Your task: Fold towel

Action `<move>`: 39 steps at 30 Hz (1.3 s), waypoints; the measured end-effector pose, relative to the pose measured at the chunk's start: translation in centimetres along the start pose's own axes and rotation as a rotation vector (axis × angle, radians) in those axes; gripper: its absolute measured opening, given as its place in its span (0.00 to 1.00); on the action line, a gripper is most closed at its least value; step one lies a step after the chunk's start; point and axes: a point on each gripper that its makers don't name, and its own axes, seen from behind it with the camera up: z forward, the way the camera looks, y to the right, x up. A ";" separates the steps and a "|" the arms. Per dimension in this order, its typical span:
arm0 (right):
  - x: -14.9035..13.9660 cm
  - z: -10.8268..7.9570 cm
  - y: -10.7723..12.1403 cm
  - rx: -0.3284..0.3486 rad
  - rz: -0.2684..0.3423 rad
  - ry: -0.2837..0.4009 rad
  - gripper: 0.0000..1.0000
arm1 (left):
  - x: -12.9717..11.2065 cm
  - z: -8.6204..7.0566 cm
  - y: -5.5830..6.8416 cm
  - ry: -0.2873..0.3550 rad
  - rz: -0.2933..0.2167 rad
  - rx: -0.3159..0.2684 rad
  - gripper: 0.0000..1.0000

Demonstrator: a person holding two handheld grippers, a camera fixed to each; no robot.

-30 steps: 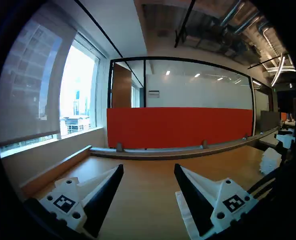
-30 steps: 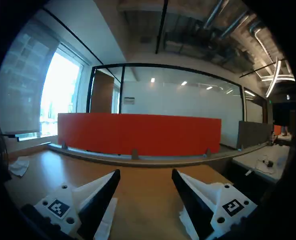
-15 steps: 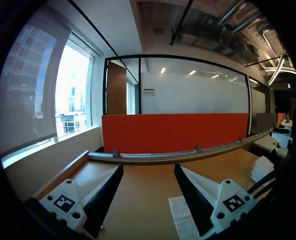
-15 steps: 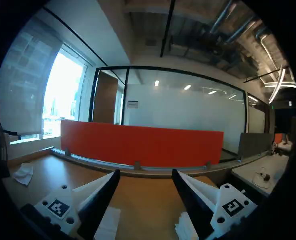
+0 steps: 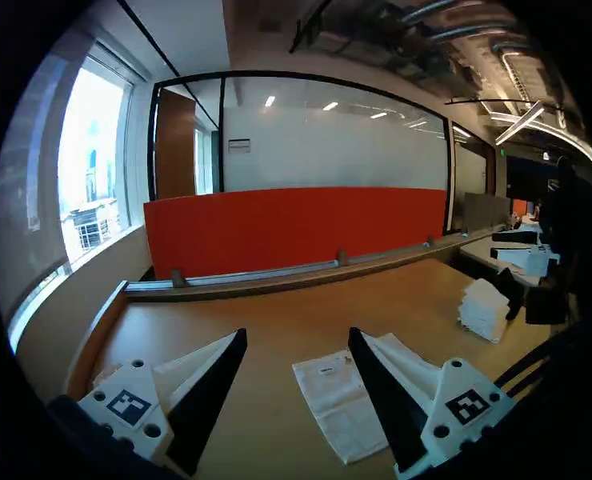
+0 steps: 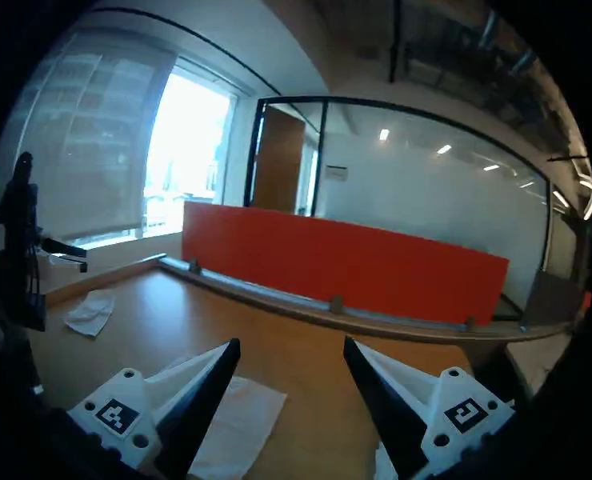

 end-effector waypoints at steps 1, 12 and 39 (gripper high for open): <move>-0.2 0.1 -0.3 0.016 -0.002 -0.013 1.00 | -0.1 0.0 0.2 -0.006 0.004 -0.010 0.94; -3.5 1.1 -2.6 0.098 -0.029 -0.110 1.00 | -2.7 0.7 1.8 -0.077 0.082 -0.077 0.94; -20.4 1.1 -6.9 0.185 -0.074 -0.344 1.00 | -20.3 2.0 6.4 -0.367 0.114 -0.190 0.94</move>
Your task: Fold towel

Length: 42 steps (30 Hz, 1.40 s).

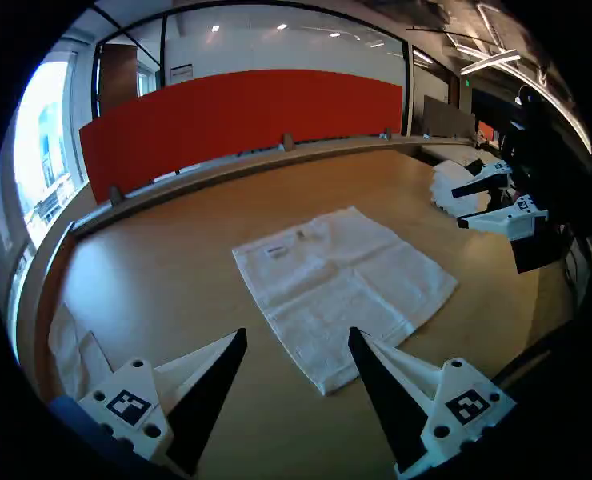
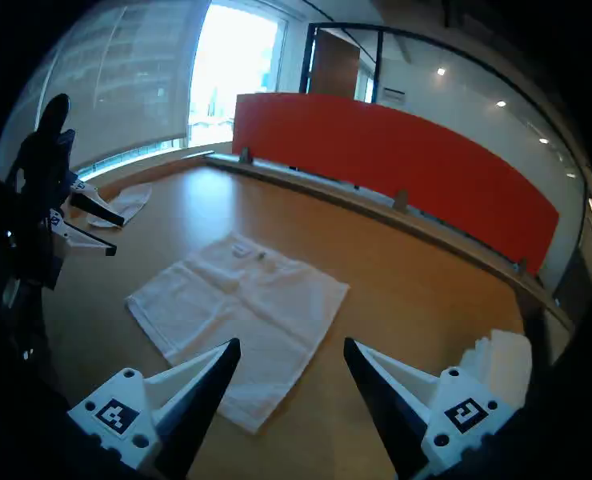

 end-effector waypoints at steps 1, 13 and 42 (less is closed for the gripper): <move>-0.6 0.2 -0.1 0.002 0.000 -0.009 1.00 | -0.5 0.2 0.2 -0.011 0.002 -0.005 0.94; -5.8 1.6 -1.9 0.039 0.004 -0.097 1.00 | -5.1 2.4 1.5 -0.107 0.011 -0.047 0.94; -11.9 1.3 -3.9 0.111 0.001 -0.212 0.93 | -9.7 4.1 3.0 -0.254 0.012 -0.077 0.94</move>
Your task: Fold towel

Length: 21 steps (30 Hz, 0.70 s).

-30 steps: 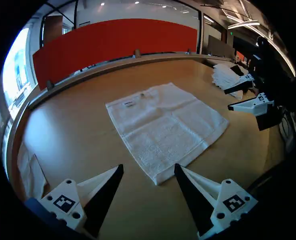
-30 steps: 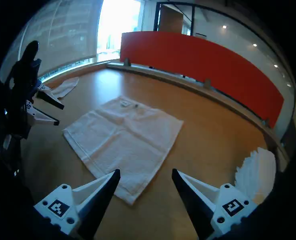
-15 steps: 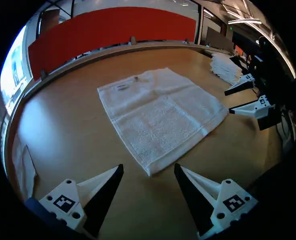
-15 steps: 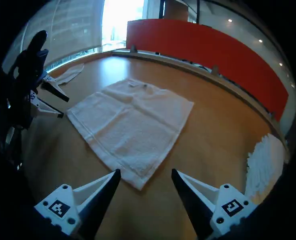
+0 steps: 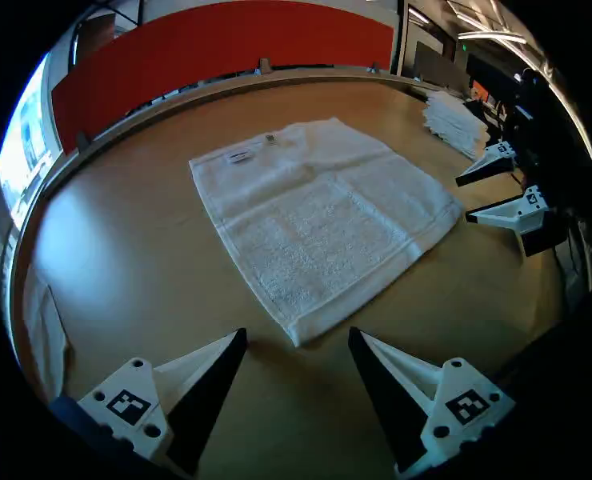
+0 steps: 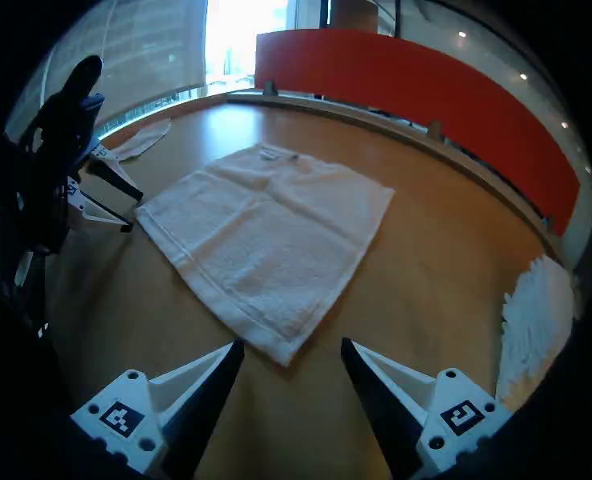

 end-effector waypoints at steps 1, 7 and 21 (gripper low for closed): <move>-0.1 0.0 0.0 0.002 -0.002 -0.003 0.92 | 0.0 0.0 0.0 -0.003 0.002 0.003 0.94; -0.3 0.2 -0.2 0.009 -0.002 -0.008 0.87 | 0.0 0.2 0.0 -0.019 0.011 0.013 0.91; -0.2 0.3 -0.4 0.024 0.024 -0.011 0.64 | 0.0 0.2 0.3 -0.035 0.005 0.023 0.46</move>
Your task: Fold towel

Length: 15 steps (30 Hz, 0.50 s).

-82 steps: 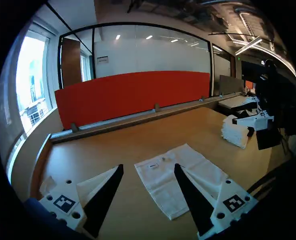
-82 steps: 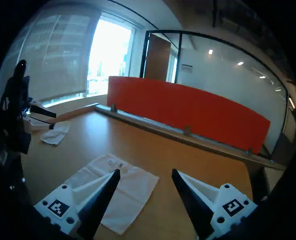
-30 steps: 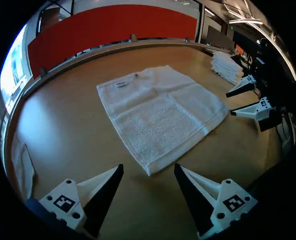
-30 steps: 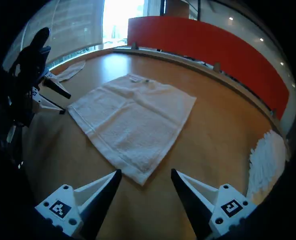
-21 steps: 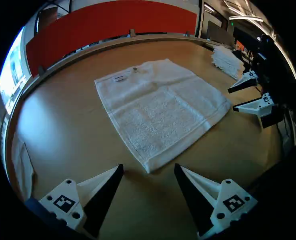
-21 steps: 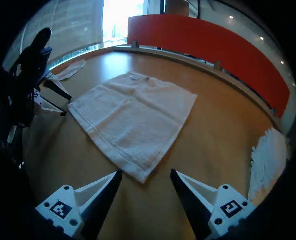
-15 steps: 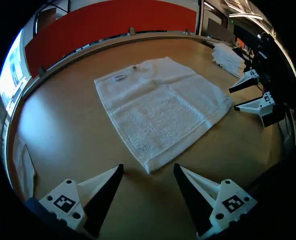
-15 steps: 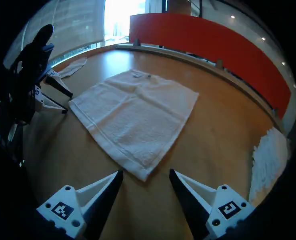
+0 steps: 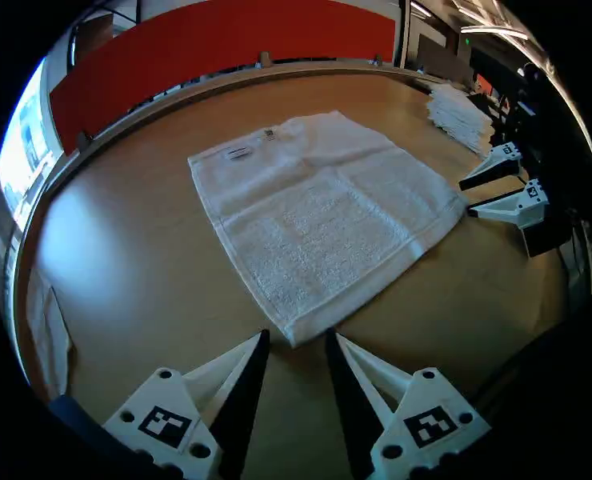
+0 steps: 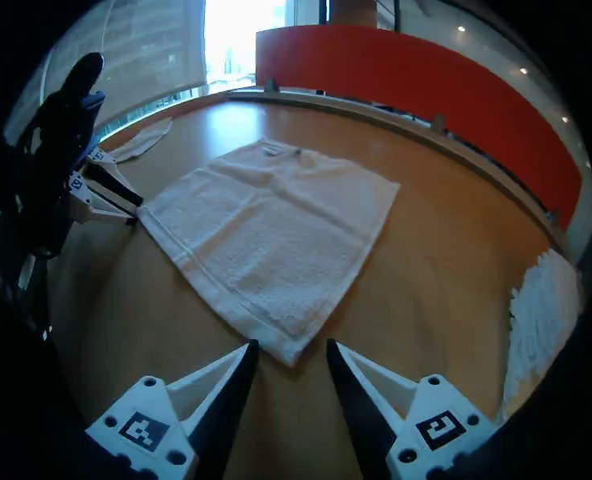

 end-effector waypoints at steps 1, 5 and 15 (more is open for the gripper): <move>0.0 0.0 0.0 0.002 0.002 0.000 0.63 | 0.0 0.0 0.0 -0.002 0.000 0.001 0.41; -0.1 0.1 -0.1 0.008 0.007 -0.002 0.56 | 0.0 -0.1 -0.1 -0.008 -0.003 0.003 0.33; -0.2 0.2 0.0 0.007 0.017 -0.006 0.30 | 0.1 -0.1 -0.1 -0.010 -0.008 0.012 0.21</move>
